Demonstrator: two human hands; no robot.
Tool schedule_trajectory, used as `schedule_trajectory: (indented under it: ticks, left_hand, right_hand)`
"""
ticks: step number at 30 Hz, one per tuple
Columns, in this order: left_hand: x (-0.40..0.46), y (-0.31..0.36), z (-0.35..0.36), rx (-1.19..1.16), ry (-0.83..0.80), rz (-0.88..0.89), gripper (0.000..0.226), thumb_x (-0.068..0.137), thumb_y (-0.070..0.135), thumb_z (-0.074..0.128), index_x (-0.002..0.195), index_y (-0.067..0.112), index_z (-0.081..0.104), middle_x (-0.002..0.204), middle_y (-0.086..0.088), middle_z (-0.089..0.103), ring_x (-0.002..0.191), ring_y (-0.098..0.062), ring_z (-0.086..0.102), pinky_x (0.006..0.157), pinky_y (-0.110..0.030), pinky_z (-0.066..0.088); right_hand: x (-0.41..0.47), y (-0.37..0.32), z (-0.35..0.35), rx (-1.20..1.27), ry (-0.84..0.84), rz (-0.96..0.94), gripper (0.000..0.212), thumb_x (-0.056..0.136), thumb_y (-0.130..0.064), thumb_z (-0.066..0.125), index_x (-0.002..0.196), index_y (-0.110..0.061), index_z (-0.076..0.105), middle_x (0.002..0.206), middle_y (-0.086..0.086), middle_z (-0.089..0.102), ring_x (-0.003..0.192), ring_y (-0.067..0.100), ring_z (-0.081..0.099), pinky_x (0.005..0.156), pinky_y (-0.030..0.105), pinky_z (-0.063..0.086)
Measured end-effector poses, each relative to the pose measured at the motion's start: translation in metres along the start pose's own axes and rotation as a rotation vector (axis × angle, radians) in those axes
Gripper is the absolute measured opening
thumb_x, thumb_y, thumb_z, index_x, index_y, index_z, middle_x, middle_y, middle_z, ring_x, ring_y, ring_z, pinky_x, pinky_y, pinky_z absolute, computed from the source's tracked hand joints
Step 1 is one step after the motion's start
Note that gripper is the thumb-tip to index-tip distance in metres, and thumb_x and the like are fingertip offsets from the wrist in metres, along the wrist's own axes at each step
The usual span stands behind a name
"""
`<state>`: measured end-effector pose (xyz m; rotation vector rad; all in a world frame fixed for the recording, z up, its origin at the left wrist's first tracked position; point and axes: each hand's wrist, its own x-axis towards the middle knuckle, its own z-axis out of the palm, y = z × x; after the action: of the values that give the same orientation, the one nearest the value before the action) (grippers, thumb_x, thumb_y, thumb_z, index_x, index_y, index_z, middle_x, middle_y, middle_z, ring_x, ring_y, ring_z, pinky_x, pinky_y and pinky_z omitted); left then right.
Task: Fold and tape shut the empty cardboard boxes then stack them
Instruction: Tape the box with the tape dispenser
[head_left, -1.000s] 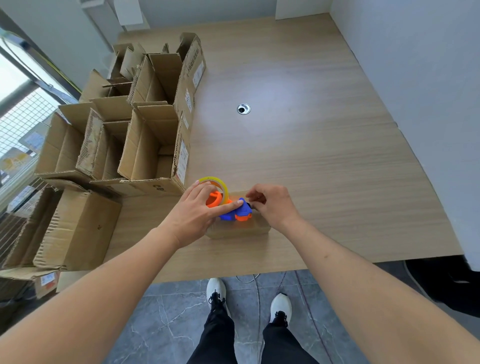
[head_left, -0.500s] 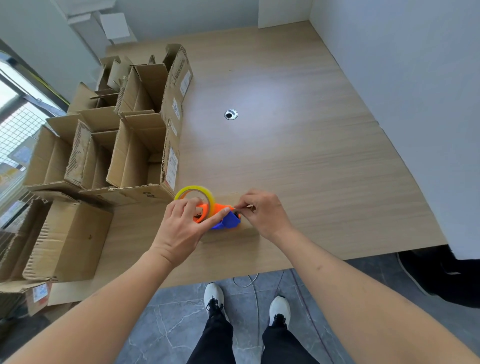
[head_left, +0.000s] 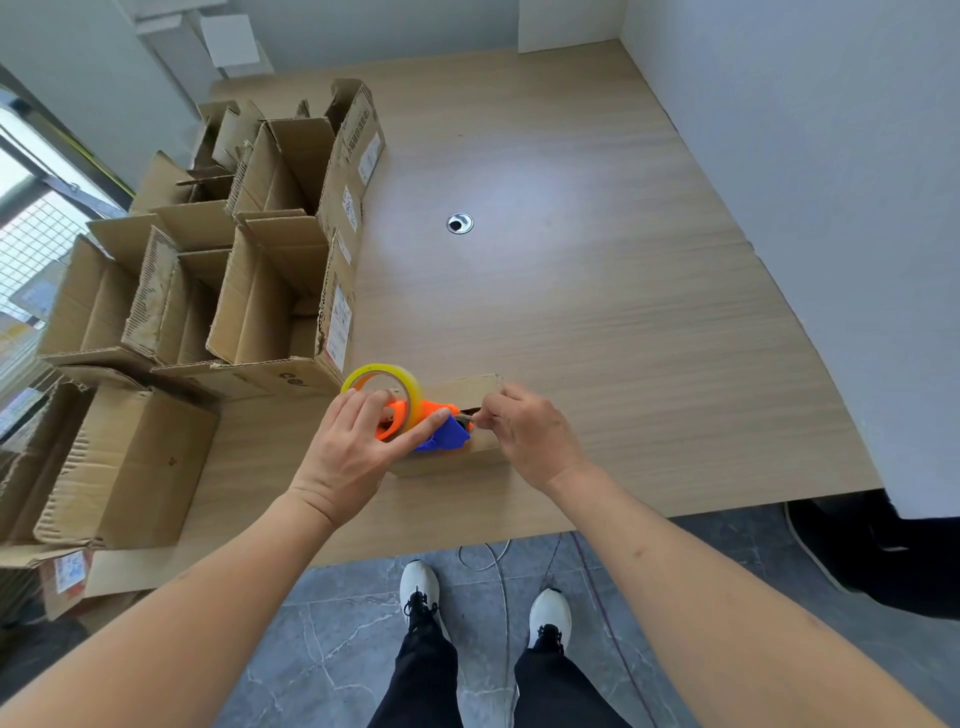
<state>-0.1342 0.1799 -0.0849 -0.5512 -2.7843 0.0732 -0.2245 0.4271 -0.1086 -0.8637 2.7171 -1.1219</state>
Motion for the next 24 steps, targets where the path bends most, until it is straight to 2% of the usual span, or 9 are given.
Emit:
schedule_trajectory:
  ticks: [5, 10, 14, 16, 20, 24]
  left_hand:
    - [0.0, 0.003, -0.001, 0.008, 0.003, 0.016, 0.083, 0.089, -0.009, 0.059, 0.157, 0.035, 0.038, 0.111, -0.021, 0.057, 0.096, -0.04, 0.055, 0.097, -0.057, 0.043]
    - [0.001, 0.005, 0.0, -0.028, -0.026, -0.014, 0.088, 0.086, -0.013, 0.061, 0.156, 0.035, 0.04, 0.11, -0.021, 0.054, 0.104, -0.04, 0.053, 0.104, -0.063, 0.04]
    - [0.003, 0.007, 0.0, -0.067, -0.064, -0.023, 0.093, 0.081, -0.014, 0.063, 0.156, 0.035, 0.039, 0.113, -0.02, 0.053, 0.105, -0.038, 0.05, 0.106, -0.058, 0.04]
    - [0.005, 0.007, 0.001, -0.078, -0.097, -0.043, 0.096, 0.079, -0.013, 0.064, 0.157, 0.037, 0.036, 0.114, -0.018, 0.051, 0.105, -0.038, 0.05, 0.108, -0.056, 0.038]
    - [0.014, 0.011, -0.001, -0.09, -0.209, -0.102, 0.091, 0.083, 0.003, 0.07, 0.157, 0.042, 0.034, 0.124, -0.016, 0.05, 0.114, -0.04, 0.05, 0.112, -0.055, 0.036]
    - [0.023, 0.015, -0.009, -0.105, -0.341, -0.174, 0.087, 0.09, 0.032, 0.071, 0.158, 0.052, 0.02, 0.122, -0.011, 0.052, 0.106, -0.035, 0.052, 0.094, -0.045, 0.045]
  right_hand:
    - [-0.007, -0.001, -0.002, -0.019, 0.008, -0.002, 0.02, 0.093, -0.008, 0.069, 0.085, -0.022, 0.057, 0.084, -0.001, 0.055, 0.067, 0.028, 0.059, 0.054, 0.047, 0.052]
    - [-0.012, 0.007, -0.004, 0.049, 0.02, 0.098, 0.023, 0.09, -0.003, 0.066, 0.084, -0.024, 0.061, 0.086, -0.005, 0.061, 0.074, 0.025, 0.062, 0.065, 0.047, 0.054]
    - [-0.016, 0.005, -0.005, 0.187, 0.034, 0.187, 0.013, 0.086, -0.009, 0.058, 0.085, -0.018, 0.067, 0.086, -0.005, 0.065, 0.079, 0.016, 0.062, 0.074, 0.035, 0.052]
    - [-0.016, 0.003, -0.006, 0.225, 0.021, 0.244, 0.016, 0.084, -0.013, 0.053, 0.086, -0.016, 0.068, 0.087, -0.004, 0.066, 0.081, 0.014, 0.062, 0.075, 0.028, 0.049]
    - [-0.014, 0.004, -0.004, 0.234, 0.008, 0.331, 0.016, 0.086, -0.003, 0.065, 0.084, -0.019, 0.068, 0.087, -0.005, 0.069, 0.083, 0.014, 0.063, 0.076, 0.031, 0.049]
    - [-0.013, 0.001, -0.003, 0.219, 0.027, 0.399, 0.017, 0.086, -0.004, 0.066, 0.083, -0.021, 0.068, 0.09, -0.005, 0.071, 0.086, 0.014, 0.063, 0.075, 0.029, 0.046]
